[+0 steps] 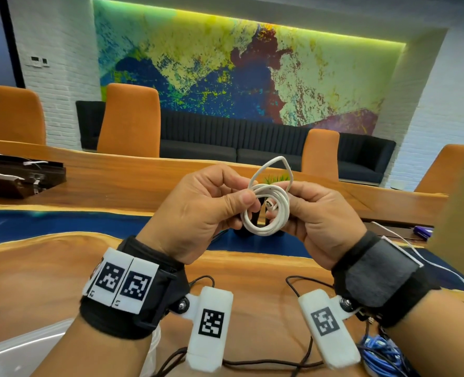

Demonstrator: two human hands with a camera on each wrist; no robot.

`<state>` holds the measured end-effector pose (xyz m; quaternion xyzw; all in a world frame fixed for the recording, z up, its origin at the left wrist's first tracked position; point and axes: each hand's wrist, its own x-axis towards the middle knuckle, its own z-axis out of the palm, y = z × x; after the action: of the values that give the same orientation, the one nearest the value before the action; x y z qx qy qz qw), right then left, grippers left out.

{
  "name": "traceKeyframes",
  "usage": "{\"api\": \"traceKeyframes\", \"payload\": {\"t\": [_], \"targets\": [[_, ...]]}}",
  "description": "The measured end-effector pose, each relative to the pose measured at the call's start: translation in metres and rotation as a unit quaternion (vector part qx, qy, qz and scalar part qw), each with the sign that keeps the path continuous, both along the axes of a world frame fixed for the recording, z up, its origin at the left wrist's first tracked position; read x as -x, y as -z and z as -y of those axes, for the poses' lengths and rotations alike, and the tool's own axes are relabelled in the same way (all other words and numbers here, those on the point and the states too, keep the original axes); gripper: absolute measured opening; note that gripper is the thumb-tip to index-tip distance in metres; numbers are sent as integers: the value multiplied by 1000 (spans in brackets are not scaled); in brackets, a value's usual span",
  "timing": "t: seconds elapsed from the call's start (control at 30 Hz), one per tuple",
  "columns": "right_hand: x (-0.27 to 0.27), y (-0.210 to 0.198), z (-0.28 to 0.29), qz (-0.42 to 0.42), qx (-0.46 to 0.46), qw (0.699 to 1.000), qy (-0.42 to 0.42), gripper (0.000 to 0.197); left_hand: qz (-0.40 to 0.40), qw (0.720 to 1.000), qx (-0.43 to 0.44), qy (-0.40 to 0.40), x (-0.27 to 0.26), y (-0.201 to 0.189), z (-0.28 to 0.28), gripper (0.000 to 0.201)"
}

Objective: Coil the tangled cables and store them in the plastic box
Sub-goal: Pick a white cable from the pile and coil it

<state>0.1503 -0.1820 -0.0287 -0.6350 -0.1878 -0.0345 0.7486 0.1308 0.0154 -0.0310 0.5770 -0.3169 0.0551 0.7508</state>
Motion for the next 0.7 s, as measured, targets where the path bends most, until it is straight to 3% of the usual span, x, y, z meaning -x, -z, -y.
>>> {"api": "traceKeyframes", "payload": {"t": [0.2,0.33,0.43,0.53,0.7], "targets": [[11,-6,-2,-83,8,987,-135,34,63,992,-24,-105,-2,0,3,9],[14,-8,3,-147,13,964,-222,36,118,978,-35,-169,0,0,8,7],[19,-11,4,-157,44,947,-277,40,136,969,-67,-193,-4,4,9,17],[25,-14,-7,-159,64,962,-212,23,168,959,-93,-211,-4,8,14,13],[32,-7,-22,-142,5,982,-126,29,214,936,-102,-260,-3,8,16,21]]}}
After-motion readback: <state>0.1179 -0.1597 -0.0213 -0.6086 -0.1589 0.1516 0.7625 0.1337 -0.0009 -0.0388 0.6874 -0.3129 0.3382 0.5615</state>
